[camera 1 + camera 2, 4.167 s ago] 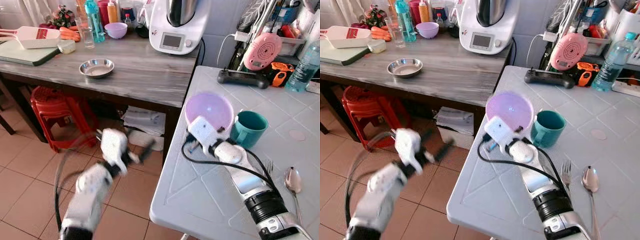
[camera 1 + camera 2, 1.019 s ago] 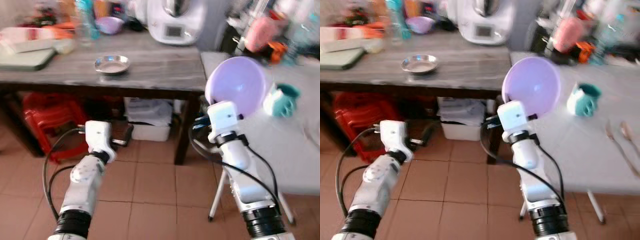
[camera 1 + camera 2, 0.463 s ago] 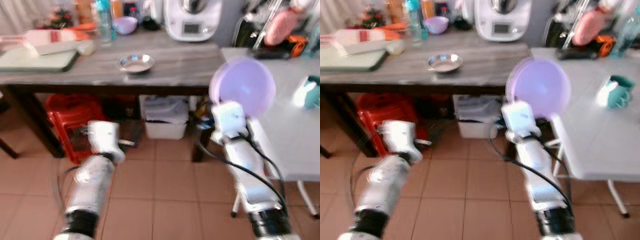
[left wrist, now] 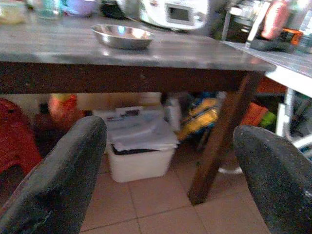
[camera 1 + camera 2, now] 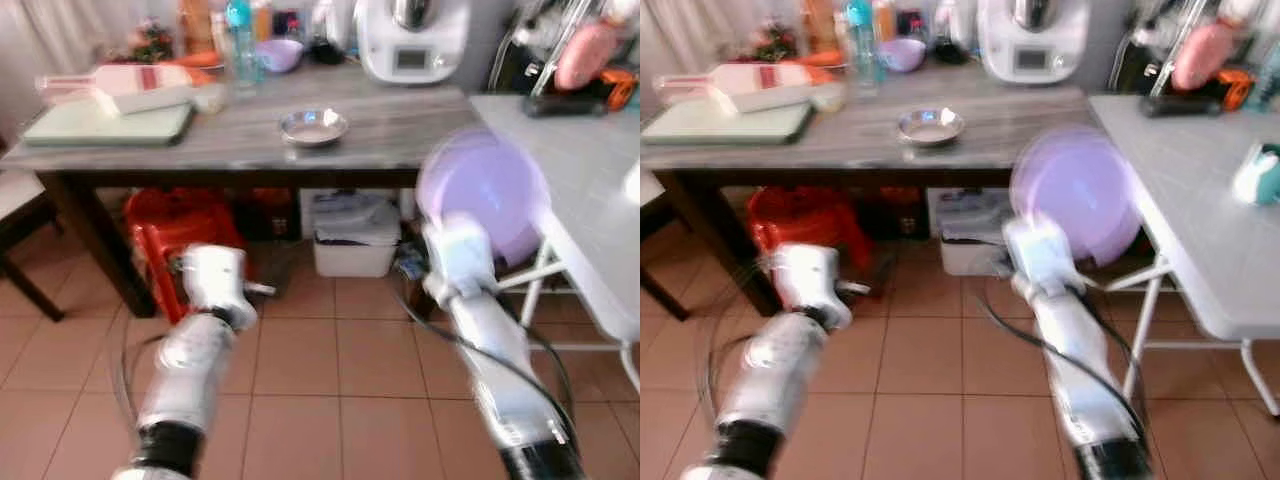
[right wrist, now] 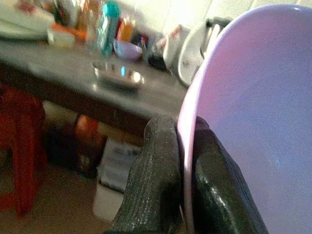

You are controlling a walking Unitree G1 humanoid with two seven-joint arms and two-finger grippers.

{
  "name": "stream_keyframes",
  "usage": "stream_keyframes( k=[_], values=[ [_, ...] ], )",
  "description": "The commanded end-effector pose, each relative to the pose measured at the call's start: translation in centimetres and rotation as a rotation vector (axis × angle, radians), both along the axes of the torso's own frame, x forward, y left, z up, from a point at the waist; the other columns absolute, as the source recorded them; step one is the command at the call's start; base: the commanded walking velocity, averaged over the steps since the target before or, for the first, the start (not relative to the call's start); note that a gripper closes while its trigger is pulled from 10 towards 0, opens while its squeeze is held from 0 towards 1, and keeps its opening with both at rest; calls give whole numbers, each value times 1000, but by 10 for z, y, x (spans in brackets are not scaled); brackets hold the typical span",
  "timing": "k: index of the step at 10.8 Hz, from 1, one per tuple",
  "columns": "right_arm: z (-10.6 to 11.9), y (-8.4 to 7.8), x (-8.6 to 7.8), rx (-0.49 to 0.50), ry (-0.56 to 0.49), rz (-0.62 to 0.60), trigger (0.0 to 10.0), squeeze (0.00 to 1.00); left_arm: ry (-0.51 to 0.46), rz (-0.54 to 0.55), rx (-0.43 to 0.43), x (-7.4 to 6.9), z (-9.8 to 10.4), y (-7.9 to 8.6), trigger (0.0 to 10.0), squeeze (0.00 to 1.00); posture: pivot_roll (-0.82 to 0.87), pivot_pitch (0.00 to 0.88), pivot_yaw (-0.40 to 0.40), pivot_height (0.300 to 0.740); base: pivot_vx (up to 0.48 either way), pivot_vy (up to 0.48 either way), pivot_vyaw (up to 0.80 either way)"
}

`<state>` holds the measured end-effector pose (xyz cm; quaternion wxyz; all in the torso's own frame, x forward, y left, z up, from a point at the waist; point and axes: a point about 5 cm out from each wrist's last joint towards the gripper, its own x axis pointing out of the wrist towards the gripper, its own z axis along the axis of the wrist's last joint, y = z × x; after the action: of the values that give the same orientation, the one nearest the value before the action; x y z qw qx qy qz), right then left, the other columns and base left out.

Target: Setting the table

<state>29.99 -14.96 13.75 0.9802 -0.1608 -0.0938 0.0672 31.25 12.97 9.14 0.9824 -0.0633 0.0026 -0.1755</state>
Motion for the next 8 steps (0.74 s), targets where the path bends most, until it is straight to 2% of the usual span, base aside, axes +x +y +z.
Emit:
stream_keyframes(
  k=[1,3,4,6,7,8],
  values=[
    [12,4,-1,21,-45,18,10000,0,-10,38,27,1,1,13,10000,0,-5,11,1,740,0,420,0],
    [7,-1,-7,22,-30,-5,10000,0,-3,45,39,-2,-3,14,10000,0,-8,11,4,740,0,334,0],
    [7,-2,-8,23,-28,-6,10000,0,-7,46,50,-2,-3,13,10000,0,-8,11,4,740,0,0,0],
    [6,-1,-12,19,-25,-1,10000,0,-23,21,48,-7,-3,11,10000,0,-10,14,6,740,0,0,800],
    [5,-2,-15,22,-19,-2,10000,0,-37,43,49,-9,-2,15,10000,0,-7,13,-2,740,0,0,669],
    [3,-4,-18,23,-14,-4,10000,0,-58,68,62,-10,0,18,10000,0,-4,11,-3,740,0,0,0]
  ],
)
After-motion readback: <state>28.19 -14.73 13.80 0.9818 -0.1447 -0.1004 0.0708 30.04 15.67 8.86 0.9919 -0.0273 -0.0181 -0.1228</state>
